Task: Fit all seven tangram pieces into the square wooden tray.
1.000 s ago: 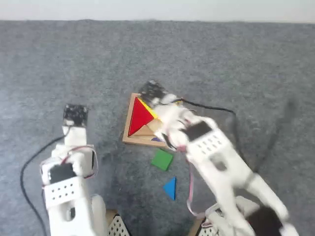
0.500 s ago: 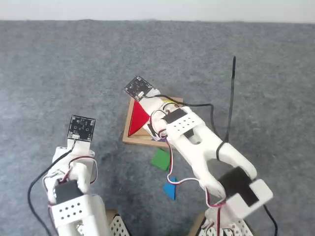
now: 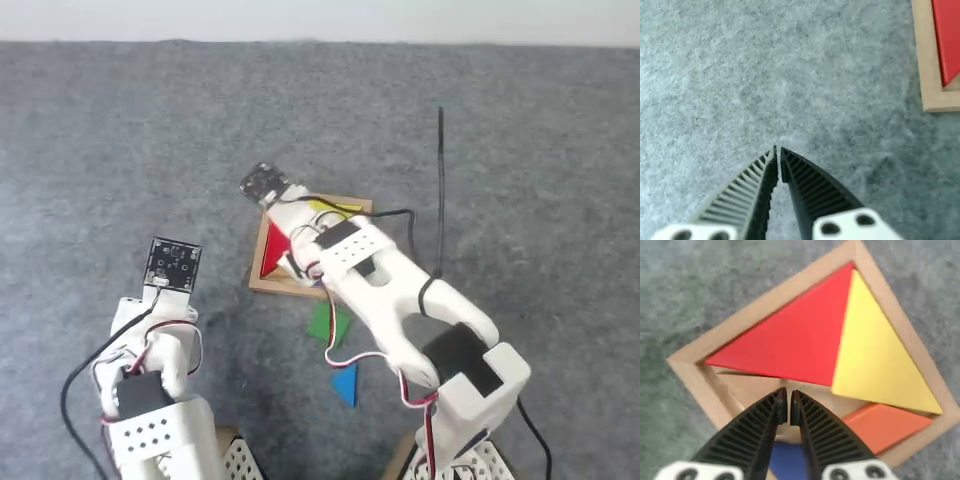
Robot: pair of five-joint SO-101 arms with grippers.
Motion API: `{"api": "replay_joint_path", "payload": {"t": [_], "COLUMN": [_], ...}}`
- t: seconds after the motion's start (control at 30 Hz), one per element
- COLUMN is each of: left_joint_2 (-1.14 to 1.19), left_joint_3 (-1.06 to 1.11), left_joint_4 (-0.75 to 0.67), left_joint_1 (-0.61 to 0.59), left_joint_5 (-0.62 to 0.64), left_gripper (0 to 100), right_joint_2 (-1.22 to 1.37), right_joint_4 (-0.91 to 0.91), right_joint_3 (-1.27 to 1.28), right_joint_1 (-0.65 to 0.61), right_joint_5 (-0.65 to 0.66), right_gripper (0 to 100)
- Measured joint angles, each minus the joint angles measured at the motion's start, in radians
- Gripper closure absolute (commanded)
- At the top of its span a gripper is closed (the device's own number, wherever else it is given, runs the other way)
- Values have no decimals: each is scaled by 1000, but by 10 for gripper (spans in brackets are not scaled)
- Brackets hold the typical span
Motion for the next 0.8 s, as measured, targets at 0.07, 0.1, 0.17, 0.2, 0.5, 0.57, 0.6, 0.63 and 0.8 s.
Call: {"api": "replay_joint_path", "payload": {"t": [0.07,0.1,0.17,0.2,0.5,0.57,0.6,0.63,0.8], "left_joint_2": [0,0,0,0,0,0,0,0,0], "left_joint_3": [0,0,0,0,18,18,18,18,18], "left_joint_4": [0,0,0,0,0,0,0,0,0], "left_joint_1": [2,2,2,2,2,2,2,2,2], "left_joint_5": [0,0,0,0,0,0,0,0,0], "left_gripper": [988,988,988,988,988,988,988,988,988], "right_joint_2": [0,0,0,0,0,-3,-9,-17,-23], "right_joint_4": [20,29,46,54,103,129,144,161,172], "right_joint_3": [0,0,0,0,-12,-14,-14,-14,-14], "right_joint_1": [-9,-17,-34,-40,-54,-54,-54,-54,9], "right_joint_5": [18,25,31,32,71,75,78,80,81], "right_gripper": [971,971,972,972,972,972,972,972,971]}}
